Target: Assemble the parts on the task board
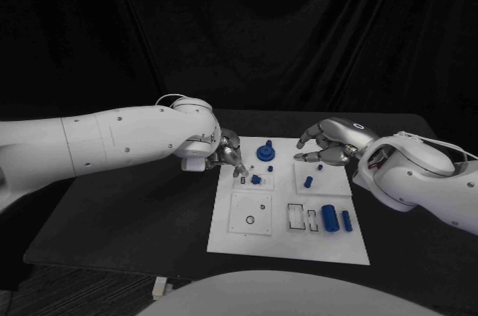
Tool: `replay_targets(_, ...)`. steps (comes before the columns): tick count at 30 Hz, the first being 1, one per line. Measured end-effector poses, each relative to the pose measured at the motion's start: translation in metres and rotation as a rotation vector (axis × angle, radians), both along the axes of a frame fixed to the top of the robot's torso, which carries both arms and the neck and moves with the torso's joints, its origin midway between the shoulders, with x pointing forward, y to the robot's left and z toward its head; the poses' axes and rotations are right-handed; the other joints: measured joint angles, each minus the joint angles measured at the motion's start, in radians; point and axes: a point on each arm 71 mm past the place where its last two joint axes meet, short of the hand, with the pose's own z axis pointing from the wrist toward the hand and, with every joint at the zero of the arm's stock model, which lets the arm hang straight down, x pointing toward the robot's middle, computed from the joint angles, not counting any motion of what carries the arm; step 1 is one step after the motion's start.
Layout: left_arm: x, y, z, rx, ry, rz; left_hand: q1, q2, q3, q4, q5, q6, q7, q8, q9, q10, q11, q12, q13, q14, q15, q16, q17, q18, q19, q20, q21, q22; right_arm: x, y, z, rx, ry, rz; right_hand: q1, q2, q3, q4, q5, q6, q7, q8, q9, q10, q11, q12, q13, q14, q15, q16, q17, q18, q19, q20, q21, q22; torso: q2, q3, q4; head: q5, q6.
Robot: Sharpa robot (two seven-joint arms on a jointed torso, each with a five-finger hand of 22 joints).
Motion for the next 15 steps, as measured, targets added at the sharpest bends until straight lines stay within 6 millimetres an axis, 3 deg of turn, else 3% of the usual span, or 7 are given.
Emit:
replay_targets(2,-0.001,0.007,0.001,-0.016,0.004,0.013,0.032,0.0,0.013,-0.013,0.011,-0.031,0.003,0.0,0.014,0.0,0.0,0.0,0.0,0.0,0.0,0.0,0.0,0.0,0.0,0.0,0.0,0.0,-0.003,0.009,-0.005,-0.018,-0.004,0.005,0.0,0.0,-0.003,0.003,0.004,-0.01,0.003,-0.005,-0.002,0.0,0.0,0.0,0.0,0.0,0.0,0.0,0.0,0.0,0.0,0.0,0.005,0.0,0.0,0.0001,-0.0002,-0.003,0.0)
replay_targets(6,-0.003,0.017,0.002,-0.048,0.013,0.031,0.048,-0.003,0.018,-0.012,0.013,-0.07,0.019,-0.035,-0.005,0.0,0.0,0.0,0.0,0.0,0.0,0.0,0.0,0.0,0.0,0.0,0.0,0.0,-0.006,0.022,-0.013,-0.048,-0.006,0.005,-0.001,-0.001,-0.004,0.004,0.004,-0.017,0.003,-0.009,-0.003,0.003,0.003,0.0,0.0,0.0,0.0,0.0,0.0,0.0,0.003,0.003,0.005,0.0,0.0,0.0004,-0.0003,-0.008,0.0)
replay_targets(8,-0.004,0.022,0.003,-0.072,0.018,0.038,0.058,-0.005,0.022,-0.008,0.013,-0.077,0.027,-0.051,-0.021,0.001,0.008,0.0,0.0,-0.001,0.007,0.0,0.0,0.0,0.002,0.002,0.0,0.0,-0.007,0.028,-0.018,-0.067,-0.009,0.0,-0.007,-0.007,-0.008,0.008,0.004,-0.027,0.007,-0.015,-0.004,0.003,0.003,0.0,-0.004,0.0,0.0,0.0,0.0,0.0,0.004,0.004,0.005,0.0,0.0,0.0005,-0.0002,-0.01,0.0)
replay_targets(15,-0.007,0.034,0.005,-0.145,0.024,0.051,0.085,-0.004,0.022,-0.008,0.019,-0.081,0.03,-0.055,-0.034,0.001,0.009,0.0,0.0,-0.002,0.01,0.0,0.0,0.0,0.007,0.008,0.007,0.001,-0.008,0.047,-0.033,-0.117,-0.01,-0.015,-0.018,-0.018,-0.017,0.012,0.004,-0.03,0.007,-0.015,-0.004,0.003,0.01,0.0,-0.002,-0.003,0.003,0.0,0.0,0.0,0.004,0.004,0.005,0.0,0.001,0.0004,0.0018,-0.014,0.0)
